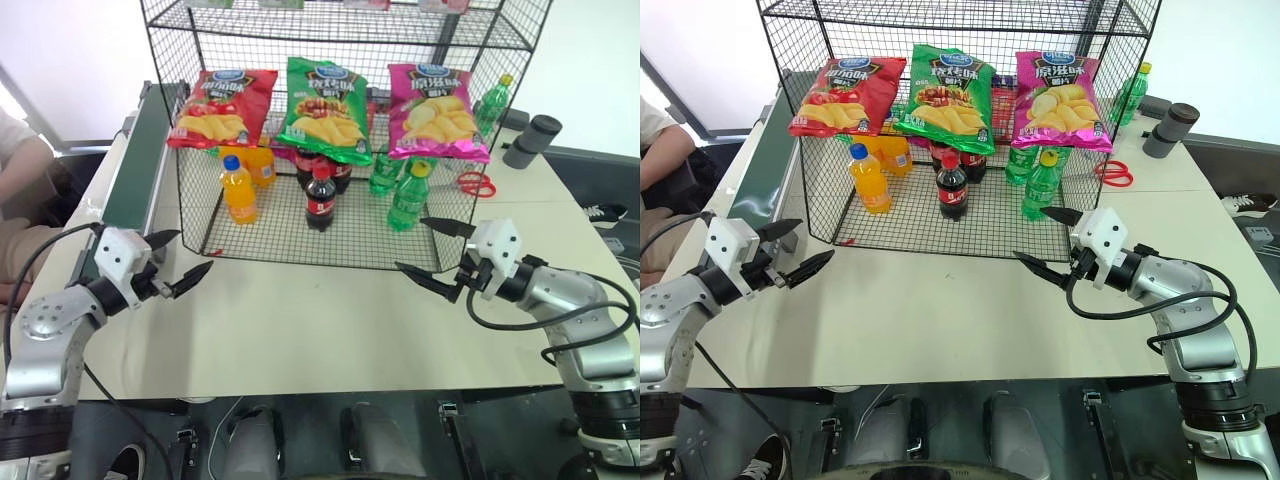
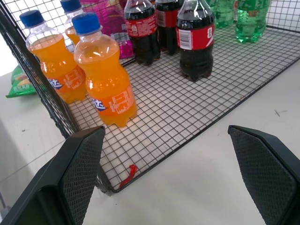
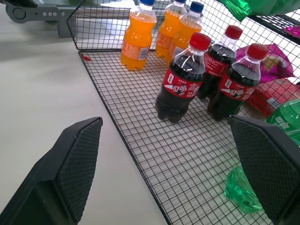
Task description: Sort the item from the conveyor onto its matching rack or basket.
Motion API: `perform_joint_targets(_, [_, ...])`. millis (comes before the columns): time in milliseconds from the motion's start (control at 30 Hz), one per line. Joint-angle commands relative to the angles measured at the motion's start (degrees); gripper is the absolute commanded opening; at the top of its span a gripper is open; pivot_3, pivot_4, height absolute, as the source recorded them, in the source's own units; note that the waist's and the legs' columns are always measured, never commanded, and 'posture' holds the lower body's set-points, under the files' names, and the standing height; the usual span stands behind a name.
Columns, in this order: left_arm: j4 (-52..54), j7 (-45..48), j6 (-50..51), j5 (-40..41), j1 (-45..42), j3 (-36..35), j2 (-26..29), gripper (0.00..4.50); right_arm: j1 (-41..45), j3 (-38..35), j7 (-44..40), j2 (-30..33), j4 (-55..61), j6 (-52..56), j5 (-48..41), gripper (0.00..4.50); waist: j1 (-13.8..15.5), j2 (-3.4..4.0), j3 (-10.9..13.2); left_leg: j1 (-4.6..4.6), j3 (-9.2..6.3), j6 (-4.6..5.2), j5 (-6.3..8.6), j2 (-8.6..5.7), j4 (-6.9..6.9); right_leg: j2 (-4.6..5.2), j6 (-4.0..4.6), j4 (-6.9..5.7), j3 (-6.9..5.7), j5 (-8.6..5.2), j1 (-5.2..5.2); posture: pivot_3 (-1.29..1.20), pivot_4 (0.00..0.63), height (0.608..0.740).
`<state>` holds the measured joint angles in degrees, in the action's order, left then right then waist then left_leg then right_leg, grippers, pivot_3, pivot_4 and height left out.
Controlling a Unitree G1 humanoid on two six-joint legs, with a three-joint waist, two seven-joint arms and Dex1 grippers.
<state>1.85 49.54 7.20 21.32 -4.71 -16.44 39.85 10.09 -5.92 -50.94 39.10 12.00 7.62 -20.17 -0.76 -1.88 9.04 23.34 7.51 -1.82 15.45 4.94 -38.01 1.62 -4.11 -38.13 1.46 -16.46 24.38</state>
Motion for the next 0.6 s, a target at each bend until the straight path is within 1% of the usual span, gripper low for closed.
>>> perform_joint_targets(33, [0.31, 0.25, -1.07, -0.27, -0.54, -0.03, 0.53, 4.50, 0.04, -0.30, -0.13, -0.03, 1.08, -1.12, 0.15, 4.45, -0.01, 0.00, 0.00, 0.00, 0.00, 0.00, 0.00, 0.00, 0.00, 0.00, 0.00, 0.00, 0.00, 0.00, 0.00, 0.00, 0.150, 0.740])
perform_joint_targets(133, [0.48, 0.14, -1.70, 0.12, -0.59, -0.42, -0.08, 4.50, 0.15, -0.23, -0.22, -0.11, 1.00, -1.19, 0.27, 4.45, -0.01, 0.00, 0.00, 0.00, 0.00, 0.00, 0.00, 0.00, 0.00, 0.00, 0.00, 0.00, 0.00, 0.00, 0.00, 0.00, 0.150, 0.740])
perform_joint_targets(300, [0.04, 1.06, -1.33, 0.65, -0.91, -0.52, 0.42, 4.50, 0.30, -0.14, -0.23, -0.20, 0.90, -1.30, 0.54, 4.45, 0.00, 0.00, 0.00, 0.00, 0.00, 0.00, 0.00, 0.00, 0.00, 0.00, 0.00, -0.01, 0.00, 0.00, 0.00, 0.00, 0.150, 0.740])
perform_joint_targets(600, [-1.89, 3.44, -3.96, 0.90, -2.05, -0.85, 0.46, 4.50, 0.42, 0.33, -0.19, -0.22, 0.69, -1.53, 0.86, 4.45, 0.01, 0.00, 0.00, 0.00, 0.00, 0.00, 0.00, 0.00, -0.01, 0.00, -0.01, -0.02, 0.00, 0.00, 0.00, 0.00, 0.150, 0.740])
